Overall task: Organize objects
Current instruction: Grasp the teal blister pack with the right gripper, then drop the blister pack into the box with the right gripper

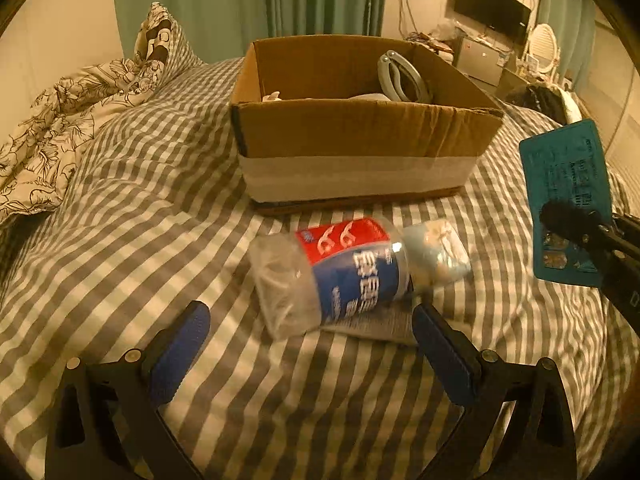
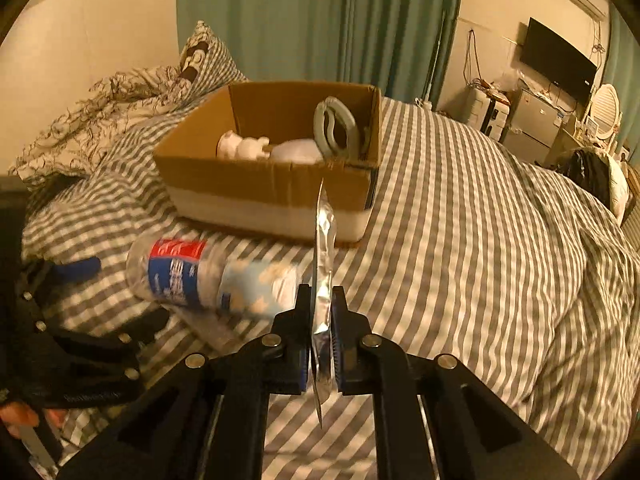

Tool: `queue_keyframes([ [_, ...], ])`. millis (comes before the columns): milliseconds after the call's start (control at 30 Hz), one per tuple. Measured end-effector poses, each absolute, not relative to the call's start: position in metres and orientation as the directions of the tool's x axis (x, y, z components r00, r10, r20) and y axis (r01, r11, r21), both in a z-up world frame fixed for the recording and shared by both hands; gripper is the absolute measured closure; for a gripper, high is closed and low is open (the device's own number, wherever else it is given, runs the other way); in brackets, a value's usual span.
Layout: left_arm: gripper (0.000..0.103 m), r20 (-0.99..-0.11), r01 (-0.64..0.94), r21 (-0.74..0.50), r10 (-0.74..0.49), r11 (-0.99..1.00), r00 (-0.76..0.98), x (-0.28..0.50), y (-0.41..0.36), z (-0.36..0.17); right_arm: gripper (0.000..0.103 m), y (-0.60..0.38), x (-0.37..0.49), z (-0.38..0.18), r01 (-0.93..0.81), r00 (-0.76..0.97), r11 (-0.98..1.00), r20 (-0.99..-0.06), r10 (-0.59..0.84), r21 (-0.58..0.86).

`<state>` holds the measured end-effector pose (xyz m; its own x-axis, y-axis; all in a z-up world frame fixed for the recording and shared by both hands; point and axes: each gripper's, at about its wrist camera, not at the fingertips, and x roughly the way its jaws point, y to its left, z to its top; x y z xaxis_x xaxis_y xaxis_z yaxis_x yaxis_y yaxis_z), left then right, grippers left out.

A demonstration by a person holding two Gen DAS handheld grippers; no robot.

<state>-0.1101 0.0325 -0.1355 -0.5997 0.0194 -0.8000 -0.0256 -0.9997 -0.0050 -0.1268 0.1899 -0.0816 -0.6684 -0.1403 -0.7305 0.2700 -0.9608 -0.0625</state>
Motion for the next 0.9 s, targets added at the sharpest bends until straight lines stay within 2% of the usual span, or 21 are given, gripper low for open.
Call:
queue_keyframes([
  [267, 0.0, -0.822, 0.006, -0.053, 0.04, -0.999, -0.568, -0.135, 0.044, -0.15, 0.095, 0.192, -0.144, -0.107, 0.262, -0.648, -0.964, -0.747, -0.149, -0.036],
  [433, 0.0, -0.826, 0.024, 0.001, -0.015, -1.0, -0.564, -0.146, 0.049, -0.158, 0.095, 0.196, -0.149, -0.115, 0.266, -0.635, -0.963, -0.757, -0.152, -0.03],
  [533, 0.0, -0.814, 0.017, -0.005, -0.006, -1.0, -0.58, -0.147, 0.048, -0.16, 0.095, 0.196, -0.148, -0.114, 0.266, -0.638, -0.963, -0.754, -0.155, -0.028],
  [733, 0.005, -0.795, -0.032, 0.061, -0.03, -0.998, -0.606, -0.139, 0.054, -0.154, 0.095, 0.194, -0.143, -0.105, 0.265, -0.65, -0.963, -0.746, -0.145, -0.043],
  [900, 0.005, -0.786, -0.029, 0.039, -0.013, -0.999, -0.619, -0.128, 0.05, -0.137, 0.095, 0.194, -0.129, -0.084, 0.261, -0.678, -0.964, -0.721, -0.142, -0.056],
])
